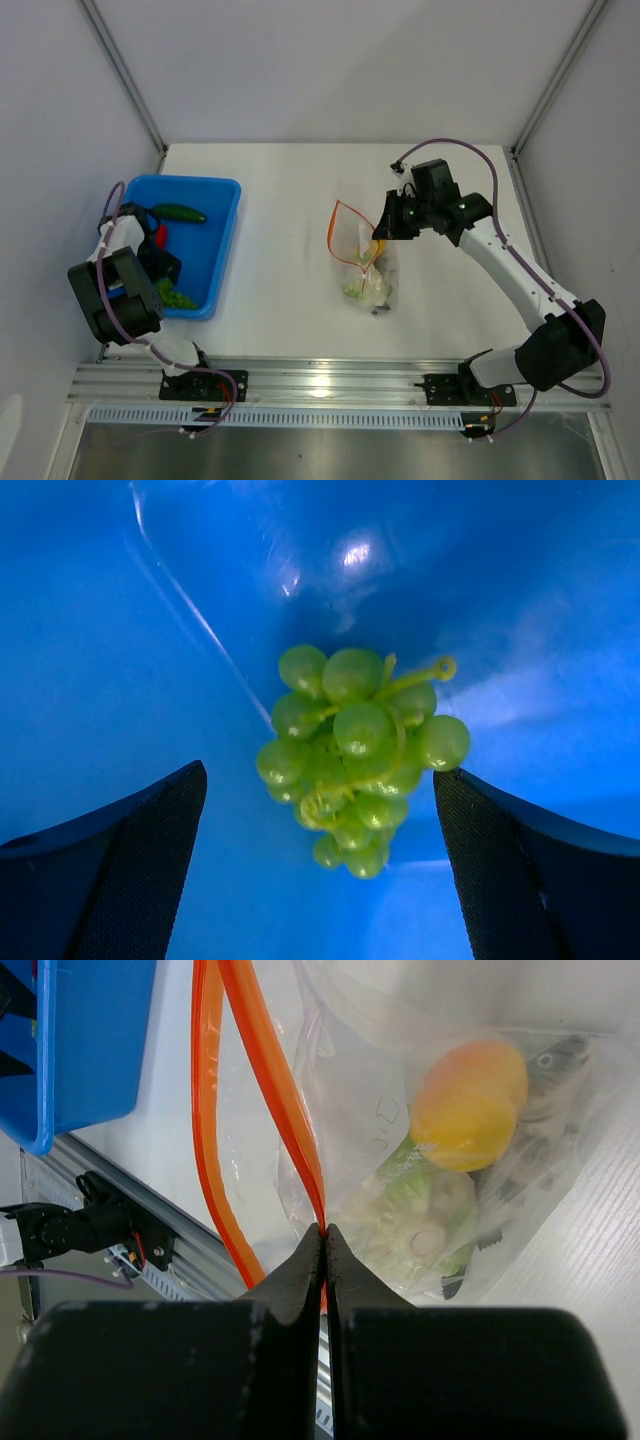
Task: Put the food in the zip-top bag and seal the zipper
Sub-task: Pick up the fake fruit from the bin.
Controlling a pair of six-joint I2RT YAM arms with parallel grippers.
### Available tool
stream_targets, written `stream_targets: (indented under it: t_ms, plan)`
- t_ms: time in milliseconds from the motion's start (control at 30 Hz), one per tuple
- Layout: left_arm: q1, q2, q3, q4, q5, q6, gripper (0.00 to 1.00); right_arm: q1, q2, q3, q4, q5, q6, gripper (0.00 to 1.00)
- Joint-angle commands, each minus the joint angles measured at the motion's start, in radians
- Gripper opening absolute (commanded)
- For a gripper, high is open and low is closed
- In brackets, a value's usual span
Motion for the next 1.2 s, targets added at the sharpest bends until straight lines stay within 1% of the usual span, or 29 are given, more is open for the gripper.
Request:
stream_targets:
  t_ms: [0, 200, 300, 433, 500, 600, 667, 700, 800, 867, 900, 933, 1000, 1167]
  plan:
    - [0.012, 0.032, 0.001, 0.036, -0.040, 0.025, 0.94, -0.014, 0.006, 0.007, 0.023, -0.010, -0.019, 0.00]
    - [0.012, 0.082, 0.002, 0.052, -0.041, 0.031, 0.89, -0.032, 0.013, 0.007, 0.024, -0.022, -0.013, 0.00]
    - [0.012, 0.090, -0.007, 0.064, -0.044, 0.037, 0.82, -0.040, 0.011, 0.008, 0.023, -0.022, -0.011, 0.00]
    - [0.012, 0.090, -0.022, 0.084, -0.037, 0.046, 0.62, -0.049, 0.009, 0.010, 0.023, -0.024, -0.007, 0.00]
    - [0.012, 0.082, -0.024, 0.093, -0.034, 0.054, 0.56, -0.051, 0.006, 0.011, 0.023, -0.025, -0.004, 0.00]
    - [0.012, 0.073, -0.018, 0.087, -0.023, 0.057, 0.41, -0.054, 0.005, 0.018, 0.021, -0.027, -0.001, 0.00]
    - [0.012, 0.061, -0.021, 0.088, -0.001, 0.060, 0.37, -0.054, 0.002, 0.024, 0.017, -0.024, 0.001, 0.00]
    - [0.010, 0.044, -0.022, 0.088, 0.006, 0.060, 0.31, -0.054, 0.000, 0.025, 0.015, -0.020, -0.001, 0.00]
    - [0.012, 0.024, -0.025, 0.090, 0.037, 0.068, 0.20, -0.055, -0.001, 0.039, 0.000, -0.014, -0.001, 0.00]
    - [0.012, 0.001, -0.033, 0.091, 0.060, 0.068, 0.14, -0.055, -0.001, 0.047, -0.003, -0.013, -0.001, 0.00]
    - [0.012, -0.008, -0.033, 0.095, 0.072, 0.068, 0.06, -0.055, -0.006, 0.051, -0.002, -0.011, 0.001, 0.00]
    - [0.012, -0.028, -0.038, 0.093, 0.086, 0.066, 0.03, -0.055, -0.007, 0.053, -0.002, -0.011, 0.001, 0.00]
    - [0.010, -0.052, -0.036, 0.085, 0.127, 0.060, 0.01, -0.055, -0.010, 0.056, -0.005, -0.010, 0.001, 0.00]
    - [0.007, -0.169, -0.015, 0.052, 0.198, 0.051, 0.00, -0.055, -0.009, 0.057, -0.016, -0.020, 0.010, 0.00]
